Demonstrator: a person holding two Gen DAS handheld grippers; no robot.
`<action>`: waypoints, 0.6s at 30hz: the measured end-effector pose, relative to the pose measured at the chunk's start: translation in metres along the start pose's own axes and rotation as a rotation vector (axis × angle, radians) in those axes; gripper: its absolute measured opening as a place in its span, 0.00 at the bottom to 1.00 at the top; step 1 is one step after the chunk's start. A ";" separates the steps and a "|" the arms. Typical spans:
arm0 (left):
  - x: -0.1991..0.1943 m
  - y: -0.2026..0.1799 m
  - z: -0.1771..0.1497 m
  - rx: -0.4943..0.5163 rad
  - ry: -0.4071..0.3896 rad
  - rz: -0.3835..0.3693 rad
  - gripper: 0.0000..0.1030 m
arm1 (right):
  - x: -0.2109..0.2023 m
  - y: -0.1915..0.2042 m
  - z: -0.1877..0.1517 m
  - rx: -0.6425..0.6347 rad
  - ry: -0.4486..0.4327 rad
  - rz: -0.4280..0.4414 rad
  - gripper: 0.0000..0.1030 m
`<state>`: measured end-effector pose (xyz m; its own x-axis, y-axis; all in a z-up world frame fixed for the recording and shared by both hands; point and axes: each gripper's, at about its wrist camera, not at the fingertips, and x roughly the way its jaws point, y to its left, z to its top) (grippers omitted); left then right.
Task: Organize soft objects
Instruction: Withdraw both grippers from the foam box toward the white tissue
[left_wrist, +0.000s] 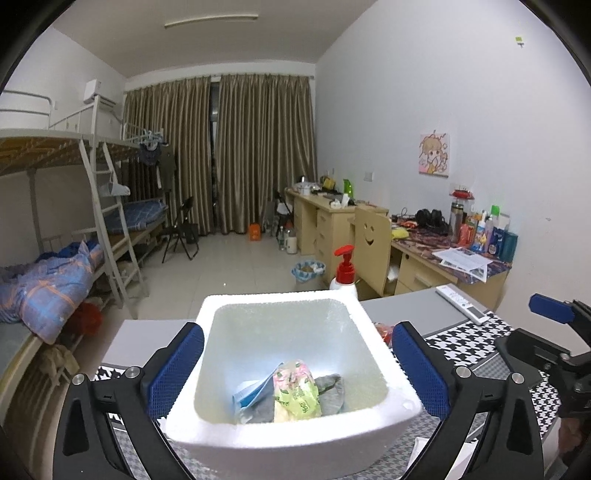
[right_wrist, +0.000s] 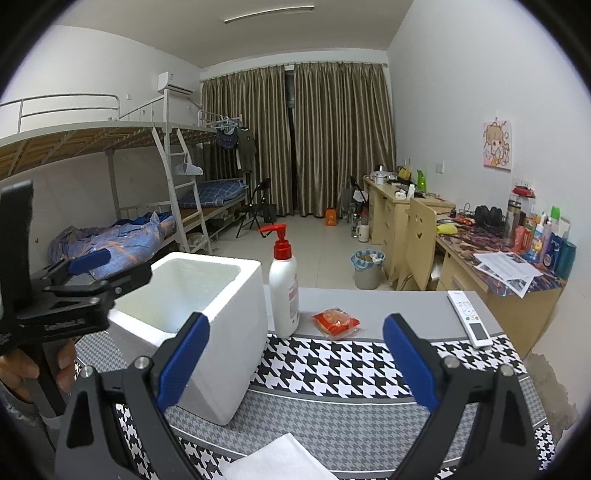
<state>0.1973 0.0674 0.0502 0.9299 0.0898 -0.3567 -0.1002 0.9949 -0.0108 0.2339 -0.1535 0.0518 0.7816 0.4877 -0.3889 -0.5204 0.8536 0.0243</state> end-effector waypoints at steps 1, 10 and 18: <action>-0.004 0.000 0.000 -0.001 -0.009 0.002 0.99 | -0.001 0.000 0.000 0.000 -0.002 0.002 0.94; -0.029 -0.002 -0.001 -0.009 -0.042 0.003 0.99 | -0.014 0.005 -0.003 -0.009 -0.012 -0.001 0.94; -0.046 -0.006 -0.003 -0.005 -0.060 -0.011 0.99 | -0.028 0.007 -0.006 -0.013 -0.028 -0.006 0.94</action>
<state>0.1541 0.0570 0.0637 0.9506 0.0812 -0.2997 -0.0911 0.9957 -0.0191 0.2062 -0.1627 0.0574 0.7940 0.4877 -0.3630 -0.5200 0.8541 0.0101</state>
